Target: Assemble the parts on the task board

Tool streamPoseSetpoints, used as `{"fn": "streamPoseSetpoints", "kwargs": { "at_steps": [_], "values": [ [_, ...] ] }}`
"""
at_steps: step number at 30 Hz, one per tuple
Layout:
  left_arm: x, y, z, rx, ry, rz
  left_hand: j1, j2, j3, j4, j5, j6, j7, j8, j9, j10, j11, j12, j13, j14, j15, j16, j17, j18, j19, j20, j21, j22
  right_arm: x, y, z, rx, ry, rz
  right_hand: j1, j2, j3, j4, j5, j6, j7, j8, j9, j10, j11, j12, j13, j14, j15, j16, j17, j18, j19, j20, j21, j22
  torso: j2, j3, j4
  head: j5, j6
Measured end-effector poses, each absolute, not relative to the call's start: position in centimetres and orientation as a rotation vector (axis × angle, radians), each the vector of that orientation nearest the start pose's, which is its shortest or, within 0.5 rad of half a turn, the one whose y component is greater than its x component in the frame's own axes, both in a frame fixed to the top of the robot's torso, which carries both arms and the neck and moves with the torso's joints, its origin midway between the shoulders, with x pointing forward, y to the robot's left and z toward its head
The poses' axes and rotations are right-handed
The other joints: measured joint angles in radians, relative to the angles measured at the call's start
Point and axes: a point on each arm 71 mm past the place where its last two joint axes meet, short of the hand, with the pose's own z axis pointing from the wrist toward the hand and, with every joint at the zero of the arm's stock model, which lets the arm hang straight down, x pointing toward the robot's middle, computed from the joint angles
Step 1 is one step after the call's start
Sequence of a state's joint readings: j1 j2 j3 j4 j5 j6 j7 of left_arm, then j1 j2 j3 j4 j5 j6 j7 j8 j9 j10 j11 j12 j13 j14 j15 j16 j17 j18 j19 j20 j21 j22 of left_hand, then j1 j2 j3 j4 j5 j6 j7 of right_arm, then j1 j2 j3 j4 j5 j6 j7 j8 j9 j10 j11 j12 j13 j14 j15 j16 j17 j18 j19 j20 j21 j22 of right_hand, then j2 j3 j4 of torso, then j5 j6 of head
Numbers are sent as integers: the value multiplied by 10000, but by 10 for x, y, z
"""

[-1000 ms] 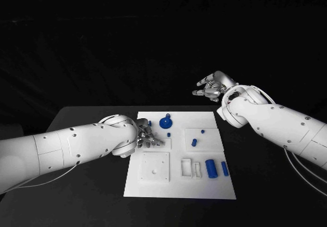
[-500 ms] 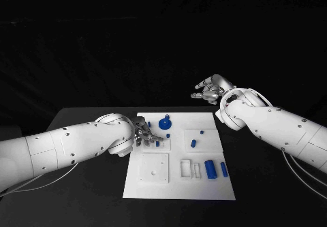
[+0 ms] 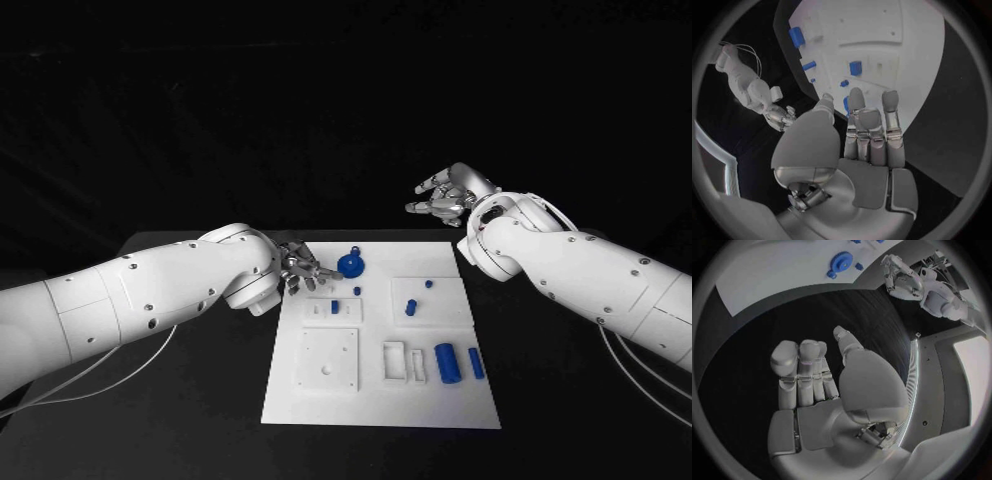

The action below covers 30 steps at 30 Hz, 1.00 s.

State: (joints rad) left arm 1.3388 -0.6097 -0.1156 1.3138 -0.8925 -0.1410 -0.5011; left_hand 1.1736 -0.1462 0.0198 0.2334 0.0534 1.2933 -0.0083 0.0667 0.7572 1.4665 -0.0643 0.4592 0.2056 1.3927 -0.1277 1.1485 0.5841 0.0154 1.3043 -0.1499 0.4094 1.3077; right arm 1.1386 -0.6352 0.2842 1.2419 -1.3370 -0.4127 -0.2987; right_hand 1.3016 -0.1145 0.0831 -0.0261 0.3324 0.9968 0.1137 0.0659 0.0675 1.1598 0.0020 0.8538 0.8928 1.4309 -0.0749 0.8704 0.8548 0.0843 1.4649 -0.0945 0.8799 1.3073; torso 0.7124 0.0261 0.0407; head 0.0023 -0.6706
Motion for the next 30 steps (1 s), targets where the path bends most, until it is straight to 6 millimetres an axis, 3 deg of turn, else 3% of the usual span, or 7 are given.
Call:
{"fn": "streamPoseSetpoints", "kwargs": {
  "at_steps": [4, 6, 12, 13, 16, 18, 30],
  "values": [
    [548, 175, -180, -4756, 20739, -4855, 6, 423, -98, -677, 470, -291, 99, 0, -1038, 0, 0, -199, 38, -71, -3, -62, -22, -1, 1, -1, -69, -1, 563, -210, -126, 3956, 14637, 5848, 0, 0, 0, 0, 0, 0, 0, 0, 0, 0, 0, 0, 0, 0, 0, 0, 0, 0, 0, 0, 0, 0, 15, 2, -26, 3, 42],
    [555, 180, -178, -4914, 20678, -4696, -34, 471, -135, -852, 541, -423, 153, 0, -1478, 0, 0, -199, 95, -71, -3, -61, -22, -1, 1, -1, -70, -1, 563, -210, -126, 3965, 14639, 5847, 0, 0, 0, 0, 0, 0, 0, 0, 0, 0, 0, 0, 0, 0, 0, 0, 0, 0, 0, 0, 0, 0, 28, 3, -38, 5, 52],
    [573, 190, -172, -5217, 20577, -4271, -28, 570, -191, -986, 882, -806, 260, 0, -2252, -4, 68, -60, 221, -71, -3, 165, 73, -1, 38, 36, -42, -2, 563, -210, -126, 3974, 14643, 5863, 0, 0, 0, 0, 0, 0, 0, 0, 0, 0, 0, 0, 0, 0, 0, 0, 0, 0, 0, 0, 0, 0, 83, 1, -81, 11, 96],
    [576, 192, -171, -5233, 20586, -4199, -61, 603, -191, -986, 1119, -828, 282, 0, -2349, -2, 70, -52, 228, -71, -4, 165, 88, 0, 38, 36, 11, -2, 563, -210, -126, 3973, 14643, 5869, 0, 0, -27, 27, 0, 0, 0, 0, 0, 0, 0, 0, 0, 0, 0, 0, 0, 0, 0, 0, 0, 2, 93, 1, -87, 12, 105],
    [581, 194, -170, -5232, 20628, -4039, 13, 715, -275, -1070, 1742, -842, 296, 0, -2436, -1, 70, -52, 228, -71, -4, 212, 109, -1, 38, 36, 45, -2, 563, -210, -126, 3969, 14644, 5885, 0, 0, -27, 27, 0, 0, 0, 0, 0, 0, 0, 0, 0, 0, 0, 0, 0, 1, 0, 0, 0, 8, 130, -9, -105, 12, 132],
    [585, 195, -170, -5191, 20669, -3892, -22, 748, -302, -1097, 1904, -842, 296, 0, -2437, -1, 71, -52, 228, -70, -4, 212, 110, -1, 38, 36, 46, -2, 562, -210, -125, 3967, 14644, 5893, 0, 0, -27, 27, 0, 0, 0, 0, 0, 0, 0, 0, 1, 0, 0, 0, 0, 0, 0, 0, 0, 8, 155, -17, -116, 12, 151],
    [598, 197, -171, -4596, 20901, -3093, -85, 811, -398, -1083, 1904, -842, 296, 0, -2374, -1, 71, -52, 226, -102, 28, 211, 98, 0, 3, 71, 118, -3, 562, -210, -125, 3958, 14639, 5909, 0, 0, -27, 27, 0, 0, 0, 0, 0, 0, 0, 0, 1, 0, 0, 1, 0, 1, 0, 0, 0, 7, 286, -52, -168, 36, 222]
  ]
}}
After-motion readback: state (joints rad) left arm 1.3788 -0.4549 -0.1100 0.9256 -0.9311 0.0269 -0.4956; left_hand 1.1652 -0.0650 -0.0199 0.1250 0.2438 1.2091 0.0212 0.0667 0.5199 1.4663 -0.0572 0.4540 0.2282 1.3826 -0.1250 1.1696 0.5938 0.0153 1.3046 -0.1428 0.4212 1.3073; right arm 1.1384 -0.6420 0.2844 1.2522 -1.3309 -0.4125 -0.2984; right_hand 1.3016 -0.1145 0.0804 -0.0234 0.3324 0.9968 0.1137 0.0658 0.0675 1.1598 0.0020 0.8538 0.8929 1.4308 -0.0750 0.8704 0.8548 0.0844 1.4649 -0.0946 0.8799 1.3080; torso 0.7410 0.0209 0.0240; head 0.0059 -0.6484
